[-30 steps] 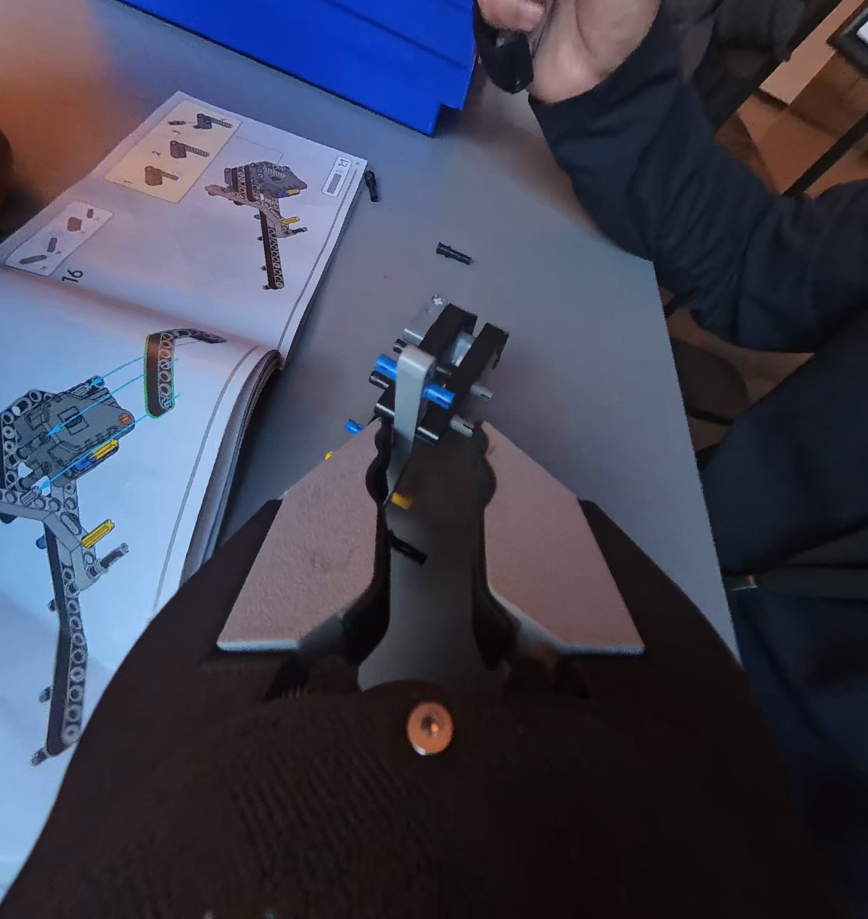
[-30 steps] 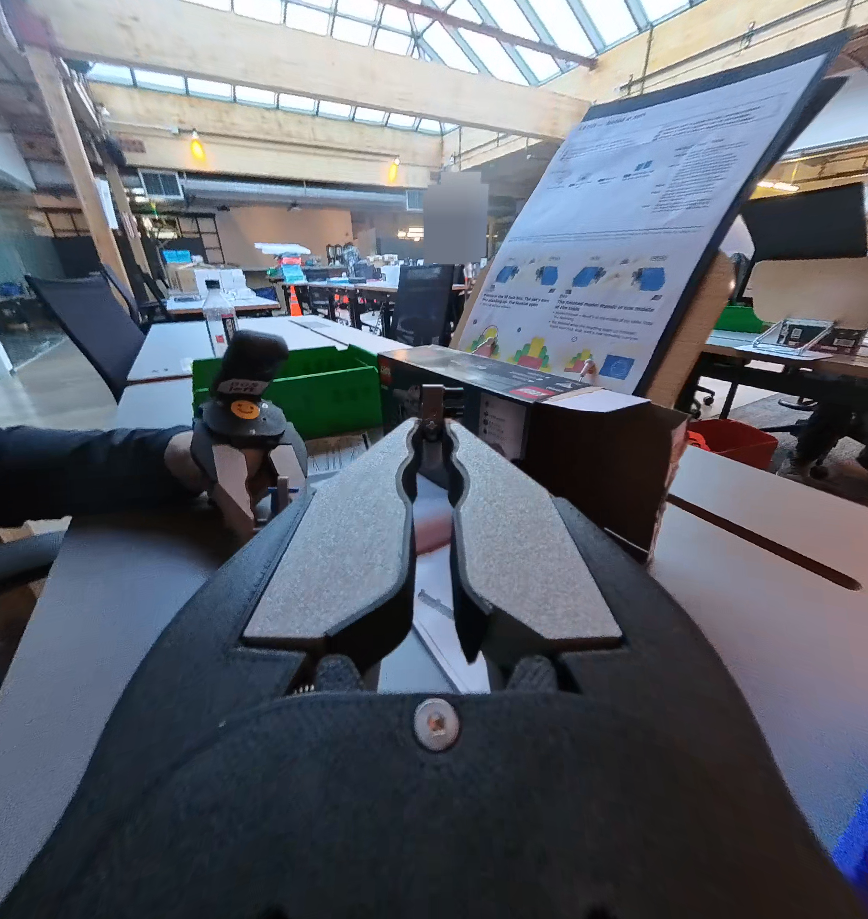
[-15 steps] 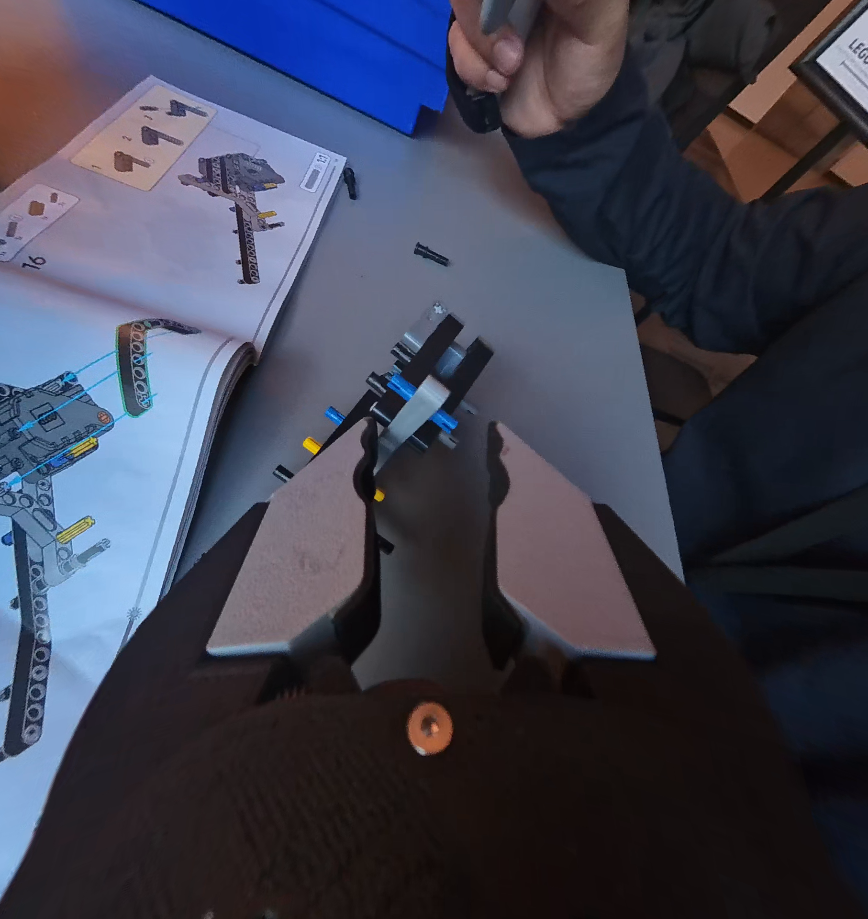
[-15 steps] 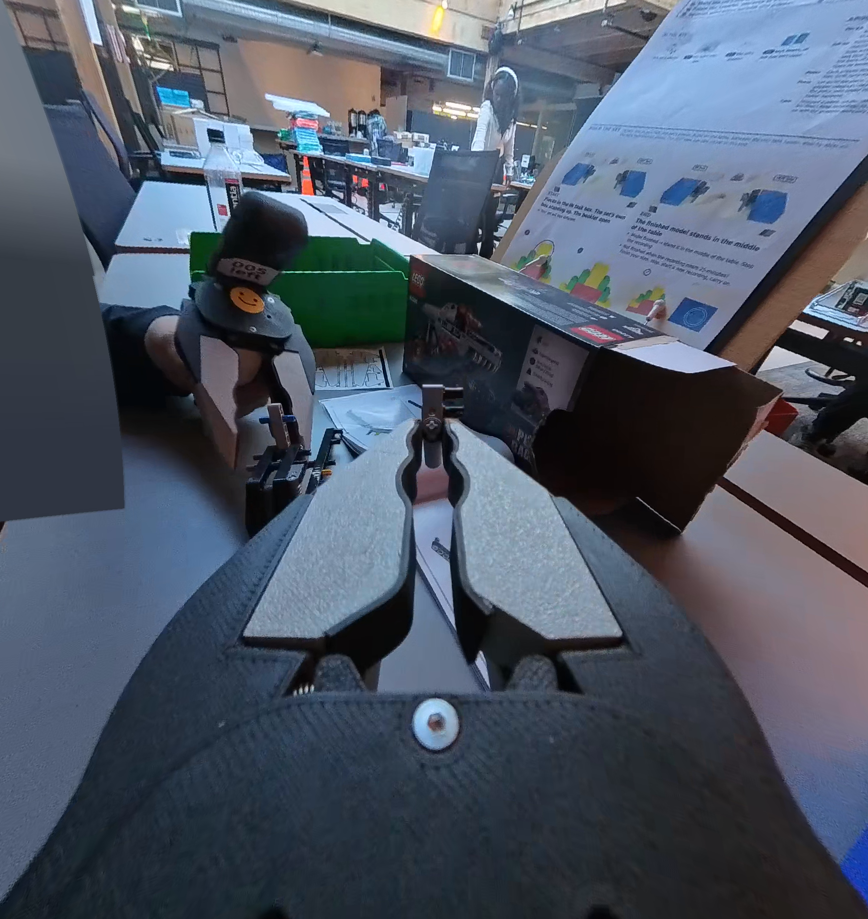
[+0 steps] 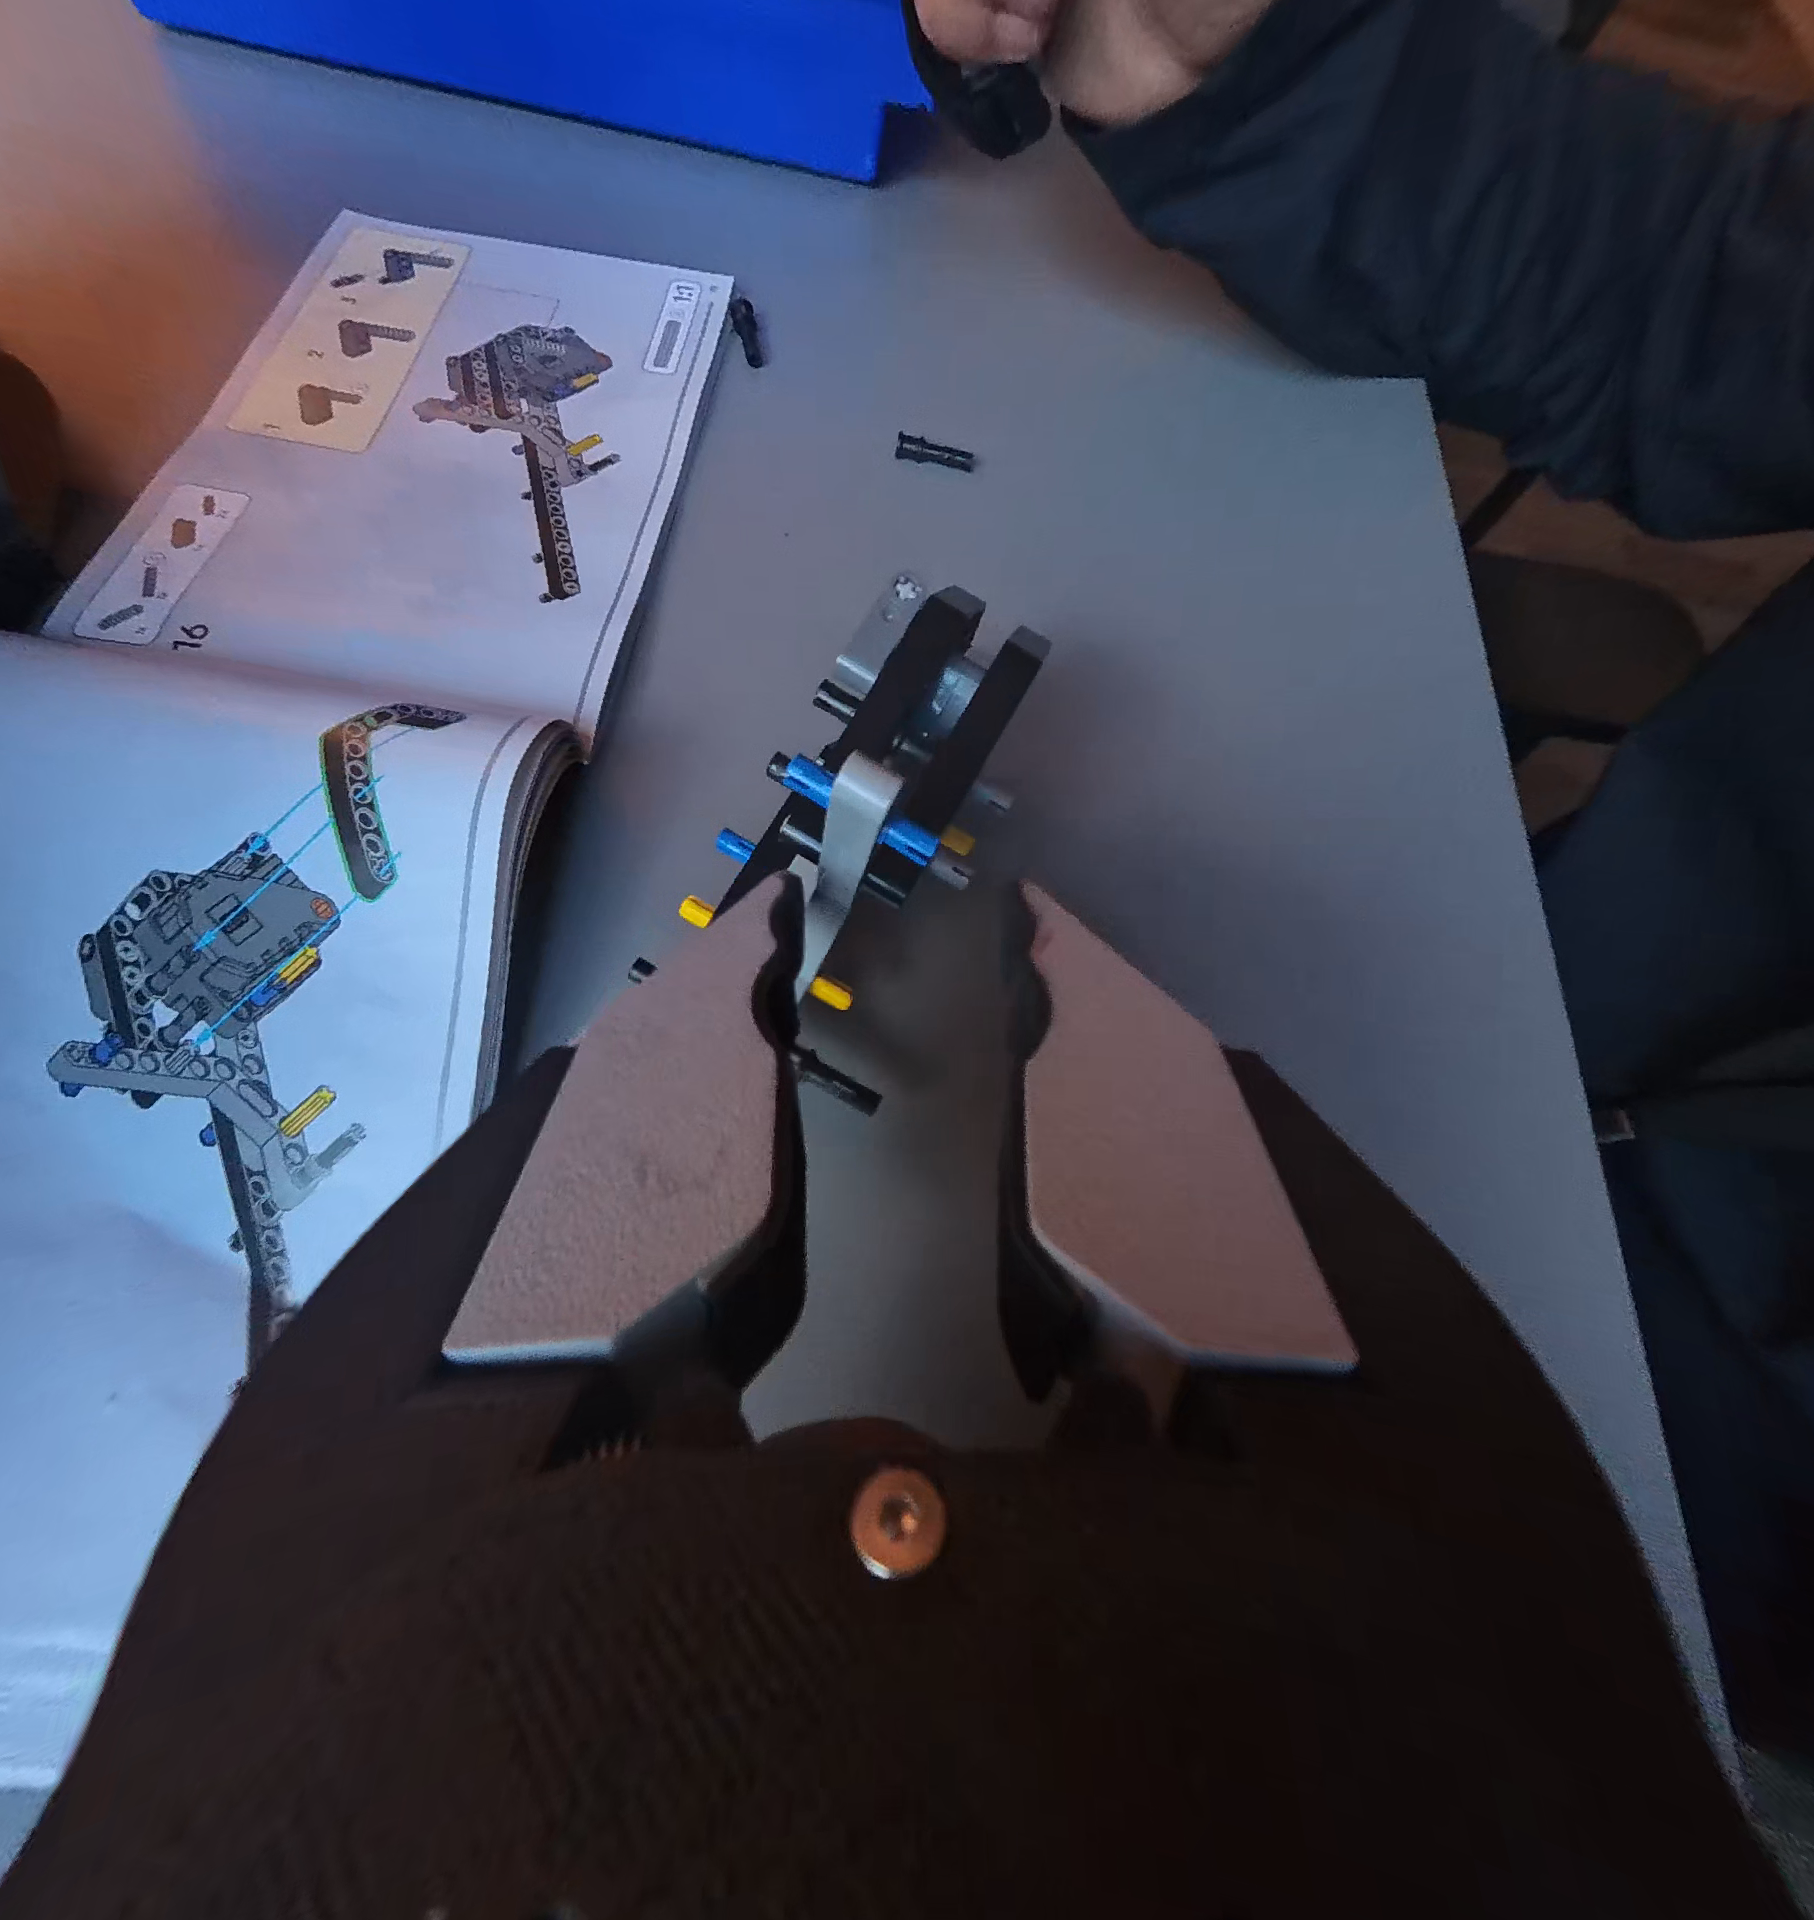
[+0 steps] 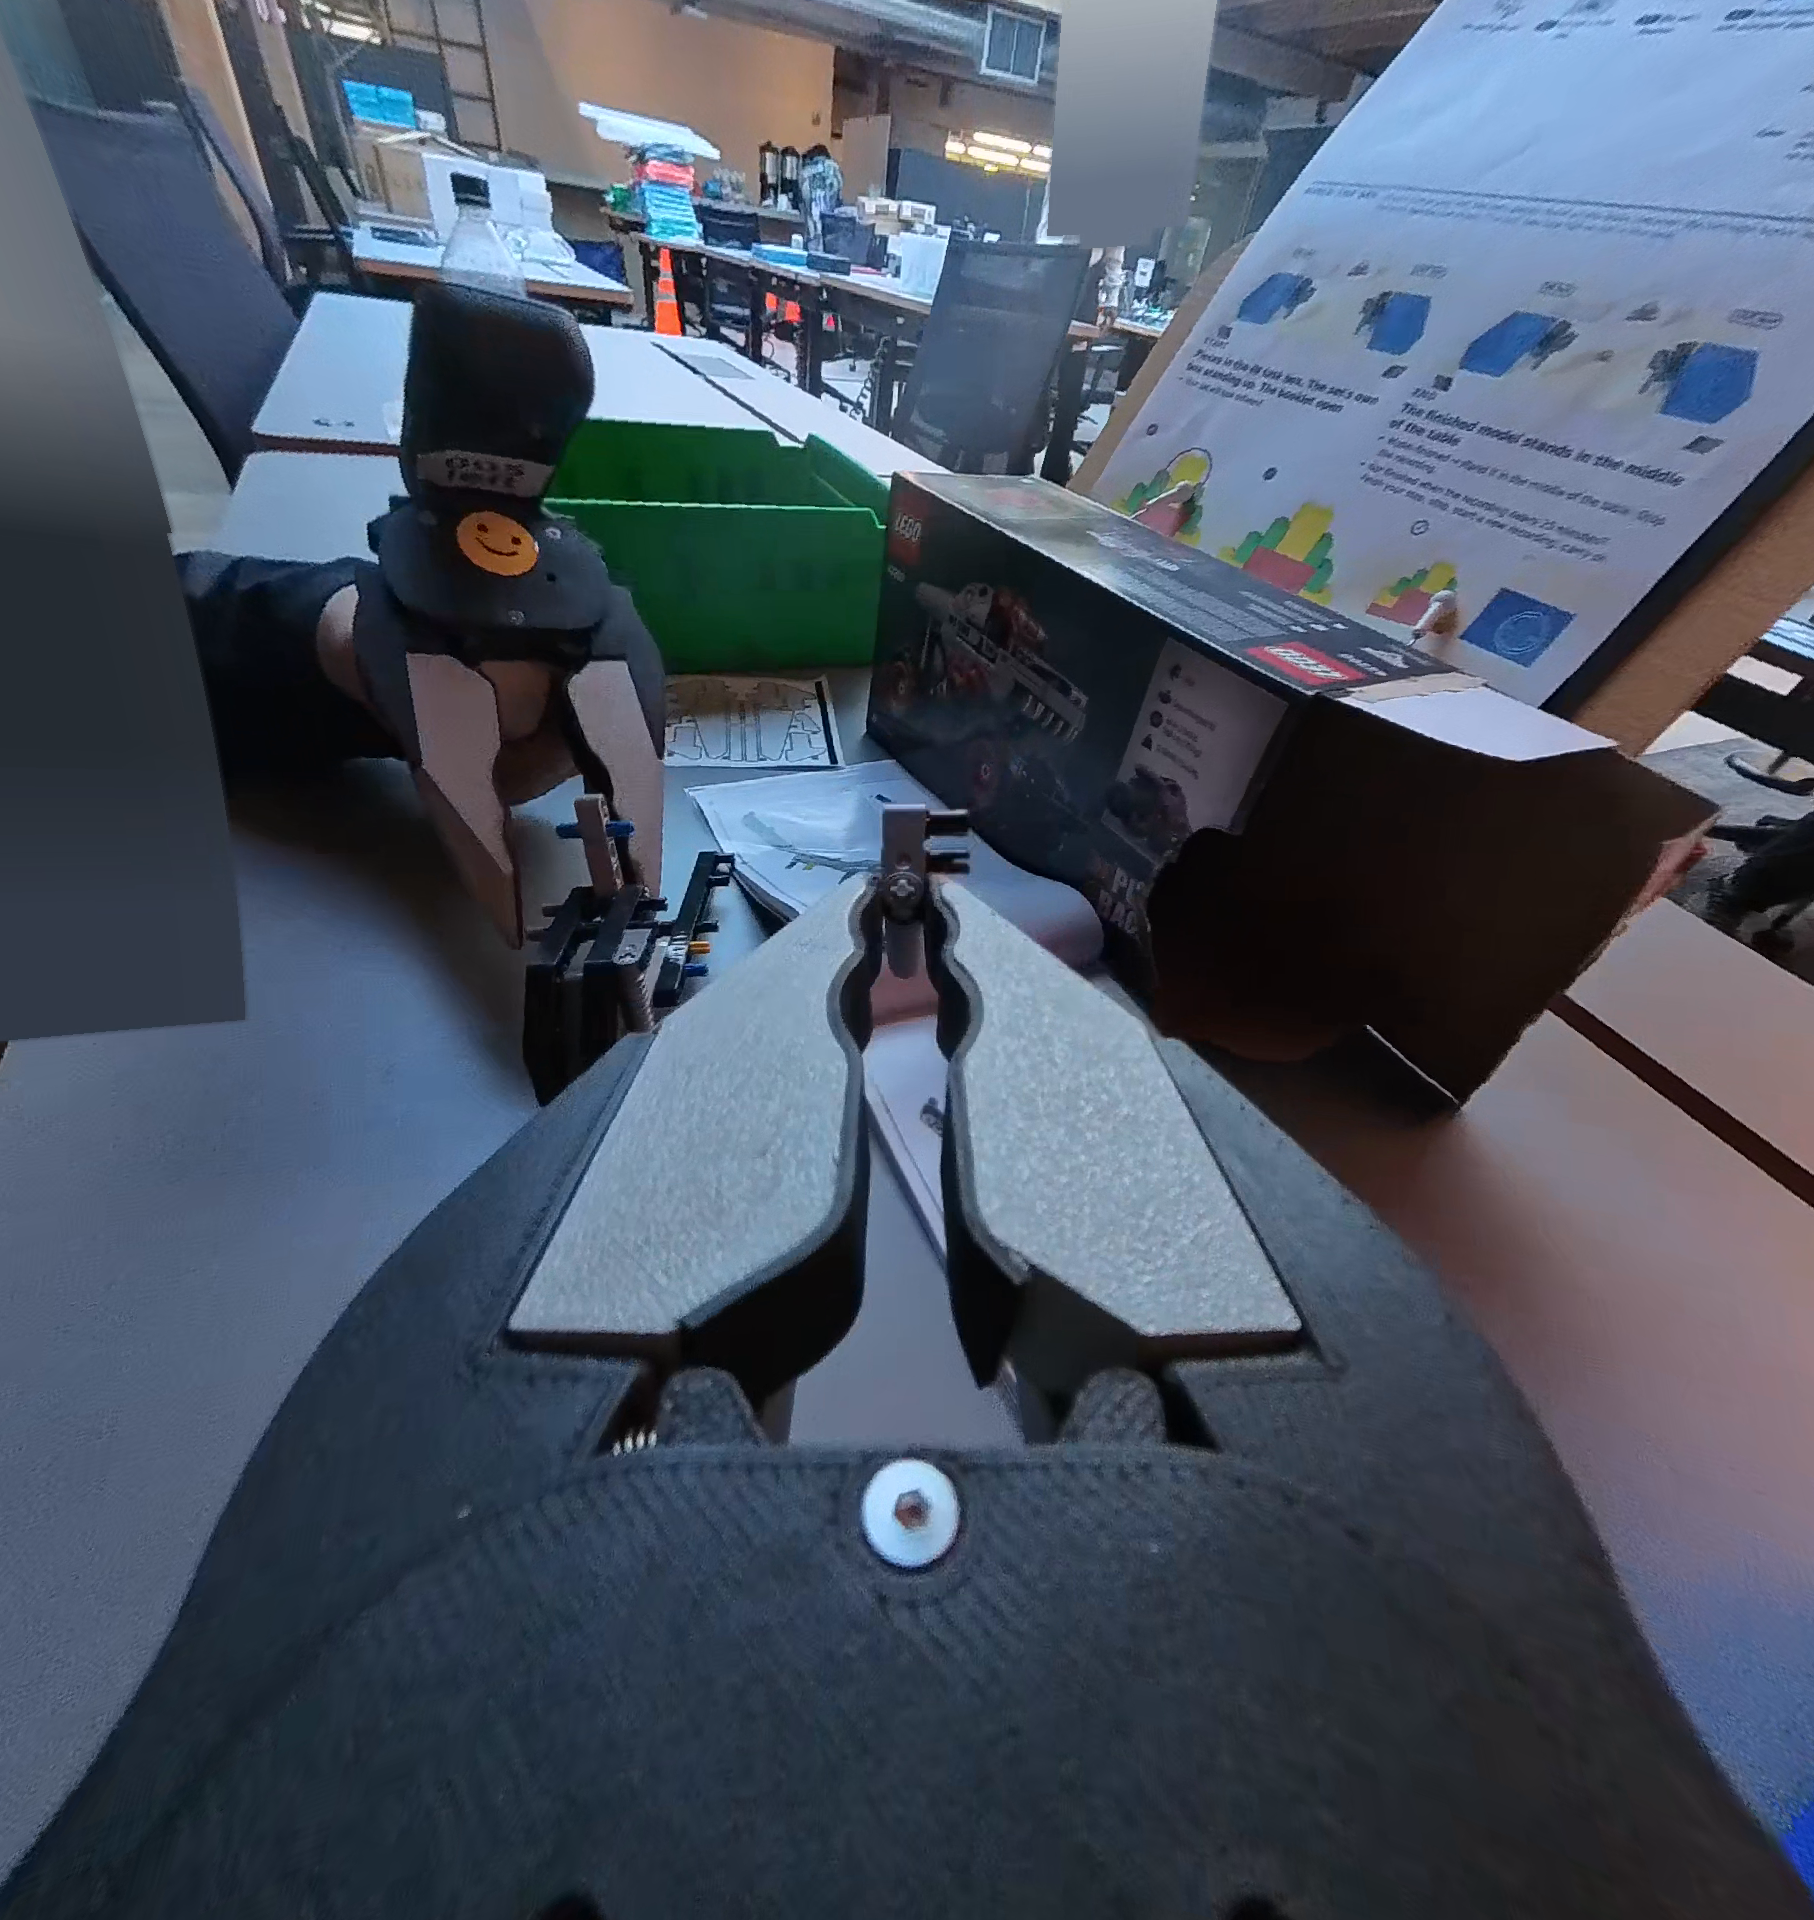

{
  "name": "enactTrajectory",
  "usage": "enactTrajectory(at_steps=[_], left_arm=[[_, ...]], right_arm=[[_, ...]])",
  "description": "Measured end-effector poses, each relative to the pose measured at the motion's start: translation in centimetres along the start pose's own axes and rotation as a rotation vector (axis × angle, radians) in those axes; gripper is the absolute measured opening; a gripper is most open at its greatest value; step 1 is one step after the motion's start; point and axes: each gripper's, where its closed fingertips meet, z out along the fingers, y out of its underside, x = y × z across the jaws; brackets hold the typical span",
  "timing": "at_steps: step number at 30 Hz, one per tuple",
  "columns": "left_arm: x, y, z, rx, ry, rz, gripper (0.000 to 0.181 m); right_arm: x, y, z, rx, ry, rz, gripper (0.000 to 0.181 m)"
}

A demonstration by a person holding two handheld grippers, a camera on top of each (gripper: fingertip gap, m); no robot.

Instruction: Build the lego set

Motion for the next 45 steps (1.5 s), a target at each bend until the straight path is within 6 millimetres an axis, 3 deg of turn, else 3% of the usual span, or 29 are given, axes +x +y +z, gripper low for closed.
enactTrajectory(at_steps=[3, 9, 11, 16, 22, 25, 29, 36, 45], left_arm=[[0.0, 0.0, 0.3, 0.005, 0.002, -0.005, 0.034], [0.1, 0.1, 0.2, -0.004, -0.011, 0.025, 0.028], [0.1, 0.1, 0.2, -0.006, -0.014, 0.028, 0.028], [-0.2, -0.3, 0.2, 0.027, -0.001, -0.093, 0.027], [-0.7, -1.7, 0.2, 0.195, 0.172, -0.526, 0.026], [-1.0, -1.6, 0.2, 0.213, 0.195, -0.546, 0.017], [-1.5, -1.3, 0.1, 0.195, 0.151, -0.530, 0.009], [-2.7, -1.5, 0.2, 0.229, 0.123, -0.588, 0.007], [-2.8, -1.7, 0.4, 0.236, 0.132, -0.595, 0.000]], right_arm=[[-1.1, 0.5, 0.5, -0.022, -0.065, 0.000, 0.005], [-6.6, 1.7, 1.3, -0.094, -0.356, -0.042, 0.004], [-7.4, 2.6, 1.5, -0.144, -0.382, -0.081, 0.005], [-6.8, 2.9, 1.5, -0.160, -0.358, -0.073, 0.004], [-6.7, 4.6, 2.6, -0.223, -0.367, 0.021, 0.004], [-7.3, 4.7, 2.8, -0.214, -0.414, 0.073, 0.005], [-6.4, 5.7, 3.1, -0.253, -0.378, 0.113, 0.005], [-6.0, 6.3, 3.6, -0.251, -0.397, 0.245, 0.004], [-5.4, 7.3, 3.9, -0.274, -0.409, 0.348, 0.004]])
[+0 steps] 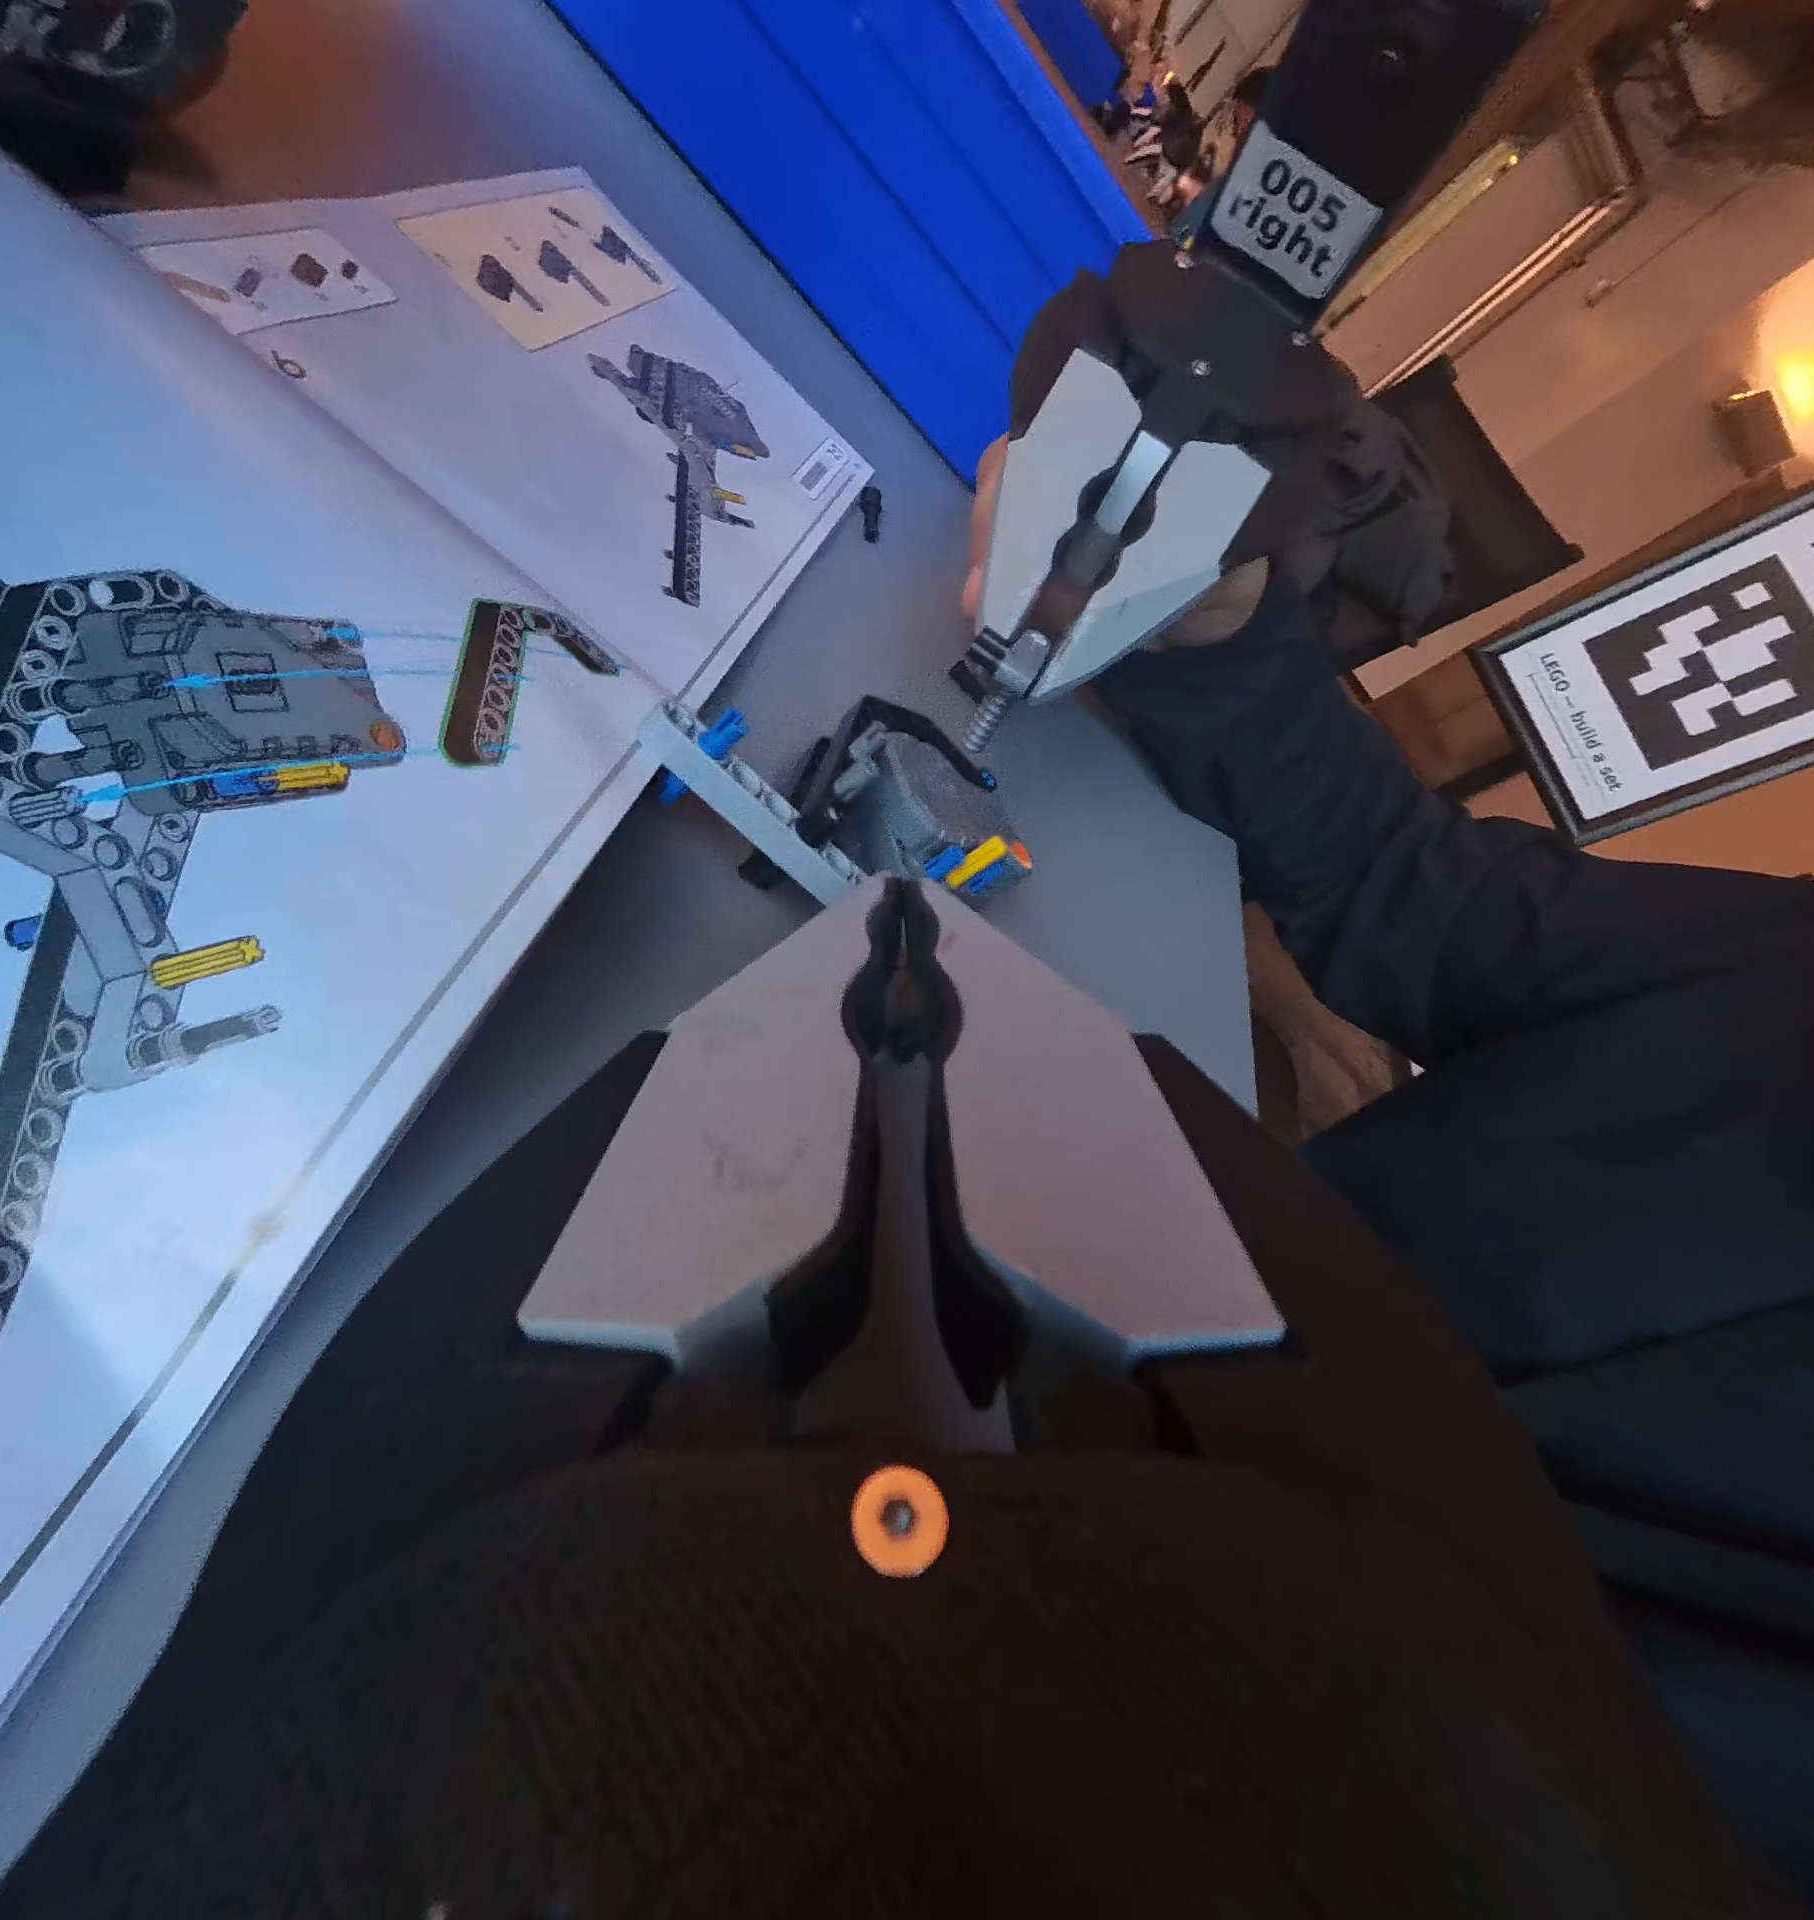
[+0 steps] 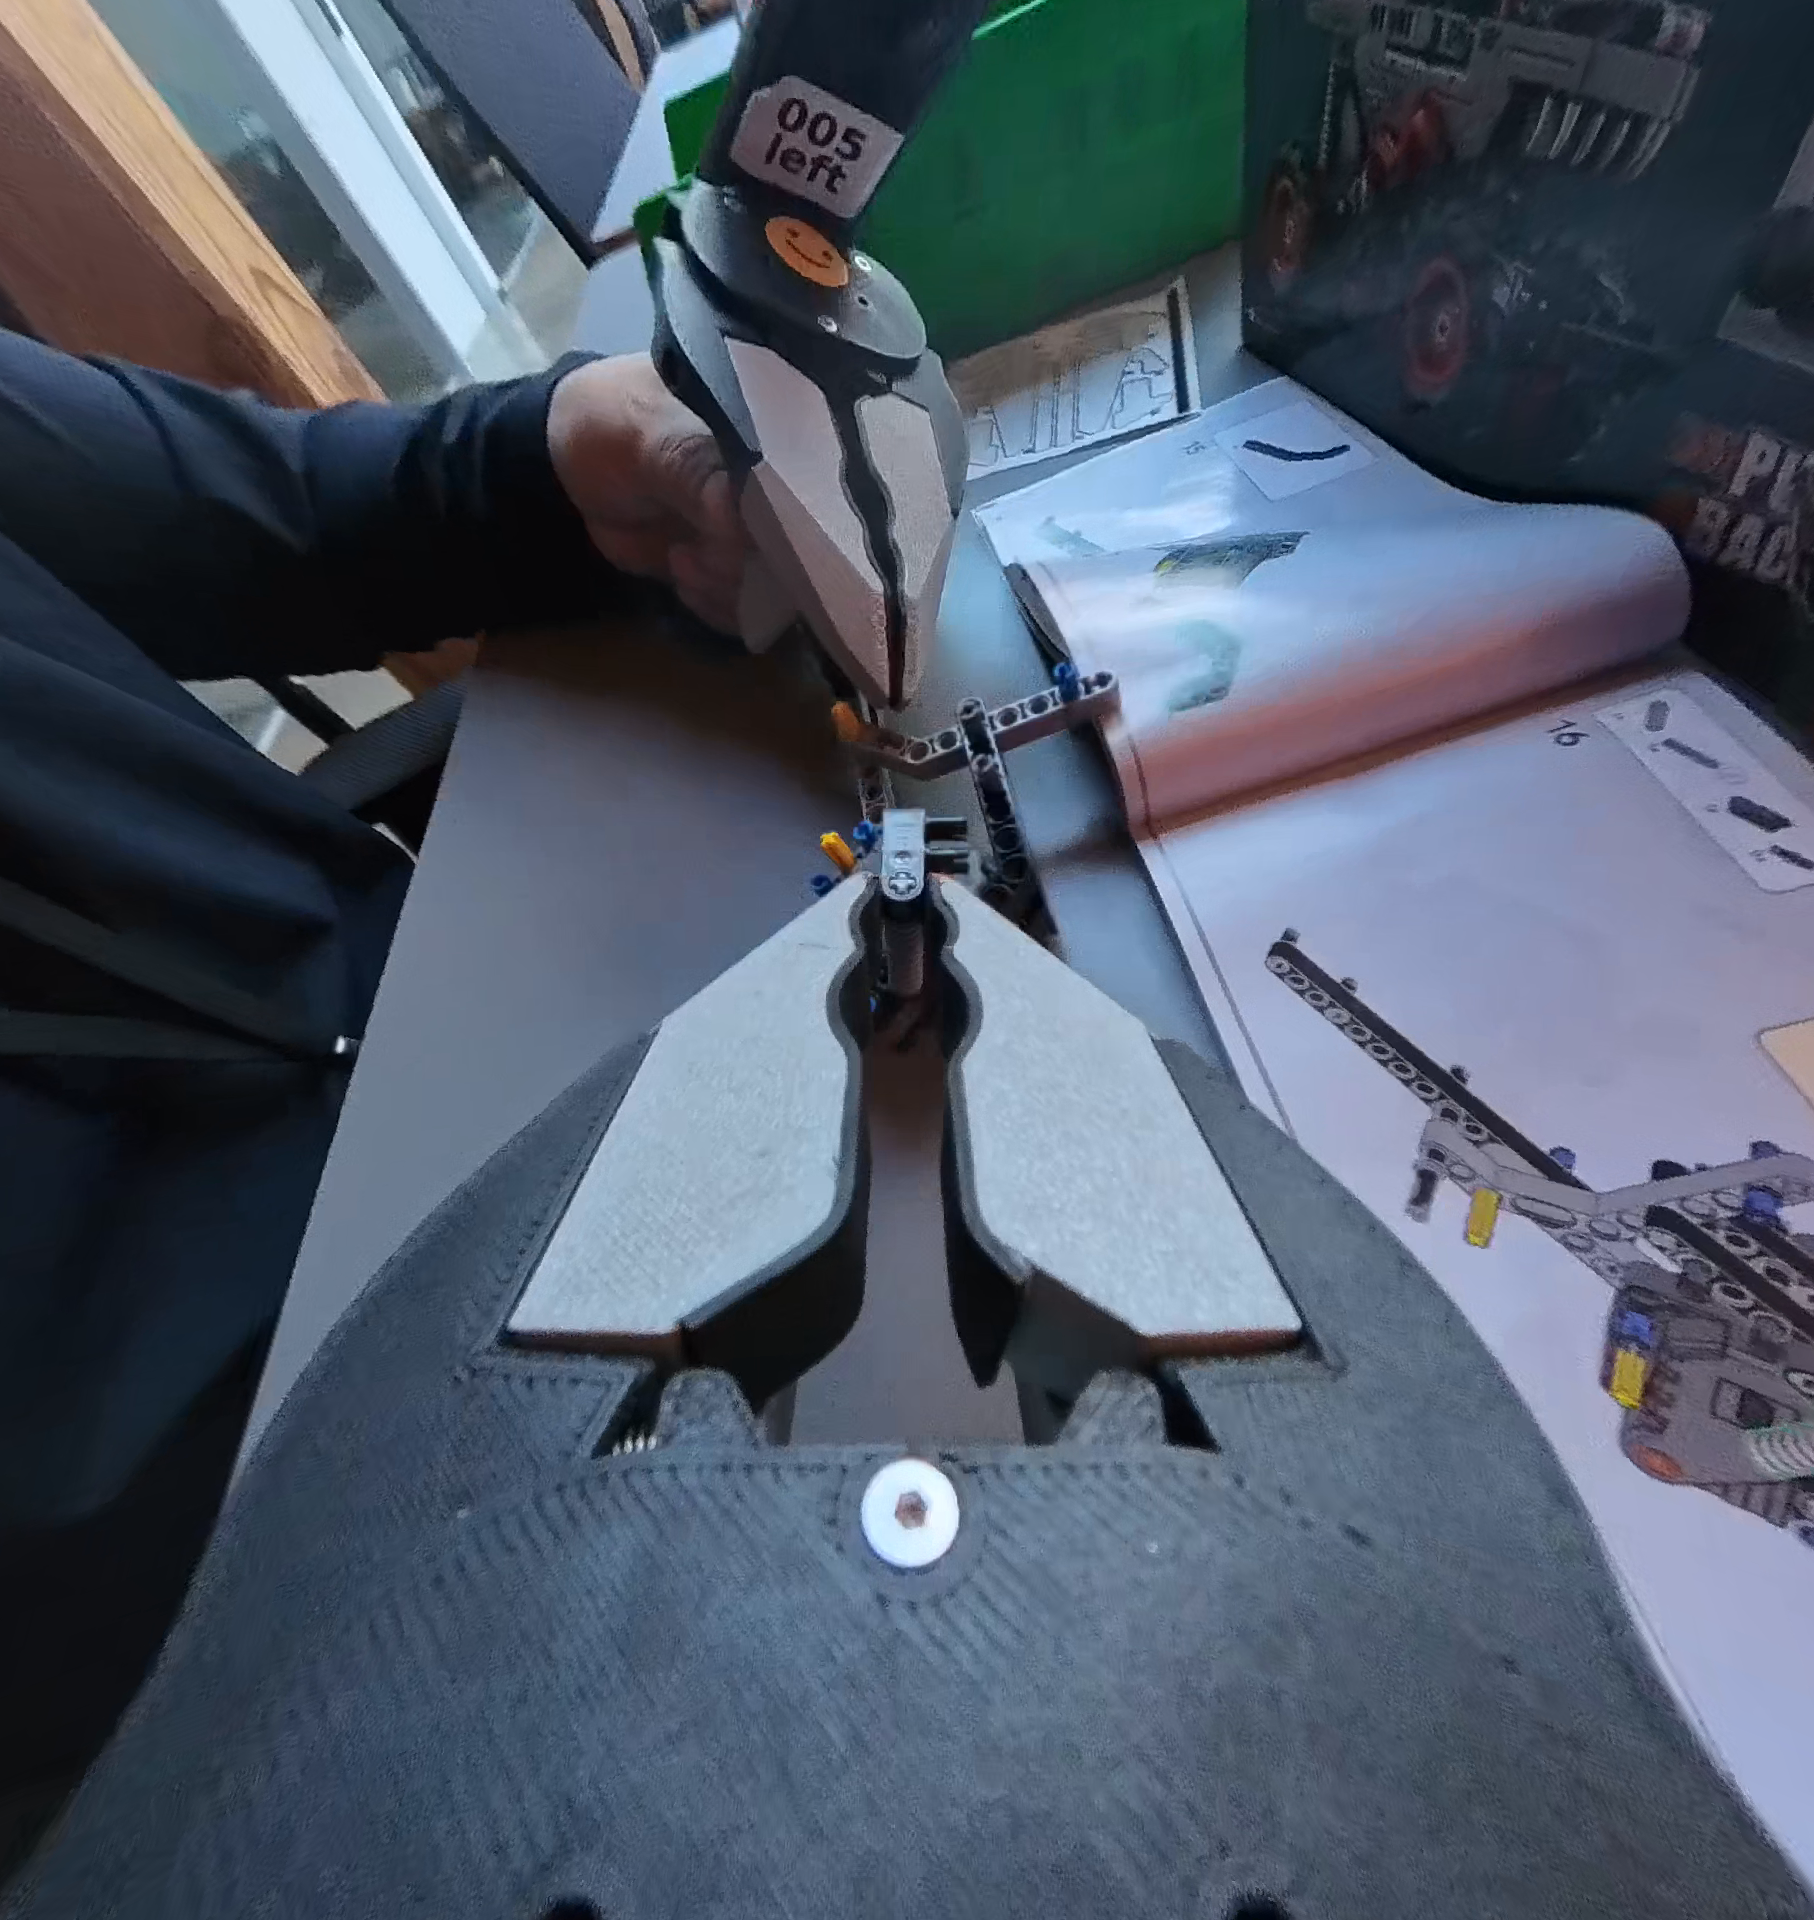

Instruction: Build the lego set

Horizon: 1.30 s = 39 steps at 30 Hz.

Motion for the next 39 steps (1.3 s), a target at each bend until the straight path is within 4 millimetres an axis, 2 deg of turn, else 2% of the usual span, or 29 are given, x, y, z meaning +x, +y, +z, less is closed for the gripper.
enactTrajectory(at_steps=[3, 8, 10, 13, 16, 22, 25, 28, 32, 35, 39], left_arm=[[0.1, 0.2, 0.1, -0.016, 0.002, 0.008, 0.000], [0.2, 0.6, -0.3, -0.050, -0.015, 0.064, 0.000], [0.2, 0.2, -0.8, -0.048, -0.051, 0.124, 0.007], [0.2, -0.3, -1.6, -0.055, -0.130, 0.231, 0.009], [-0.1, 0.8, -1.6, -0.144, -0.181, 0.280, 0.024], [0.9, 3.1, -1.1, -0.255, -0.095, 0.285, 0.019], [1.0, 2.8, -1.5, -0.246, -0.088, 0.305, 0.023], [1.6, 1.5, -2.5, -0.189, -0.079, 0.326, 0.023], [1.2, -0.4, -3.7, -0.091, -0.140, 0.360, 0.023], [0.6, -1.1, -3.9, -0.046, -0.177, 0.350, 0.023], [0.2, -1.4, -3.9, -0.018, -0.189, 0.342, 0.023]], right_arm=[[0.4, 0.1, 0.1, 0.014, -0.030, 0.097, 0.005], [0.9, -0.7, -1.6, 0.101, -0.138, 0.364, 0.004], [1.1, -1.2, -2.0, 0.147, -0.173, 0.426, 0.004], [1.0, -0.8, -1.9, 0.119, -0.167, 0.442, 0.004], [1.0, -0.3, -1.4, 0.077, -0.138, 0.424, 0.004], [1.0, -0.4, -2.0, 0.070, -0.113, 0.408, 0.004], [0.8, -2.2, -3.6, 0.140, -0.078, 0.342, 0.004], [-0.7, -5.6, -6.7, 0.287, -0.066, 0.231, 0.004], [-1.1, -8.9, -11.3, 0.488, 0.084, 0.077, 0.004], [-0.8, -9.8, -13.2, 0.591, 0.145, 0.050, 0.004], [0.3, -8.9, -12.9, 0.576, 0.161, 0.080, 0.004]])
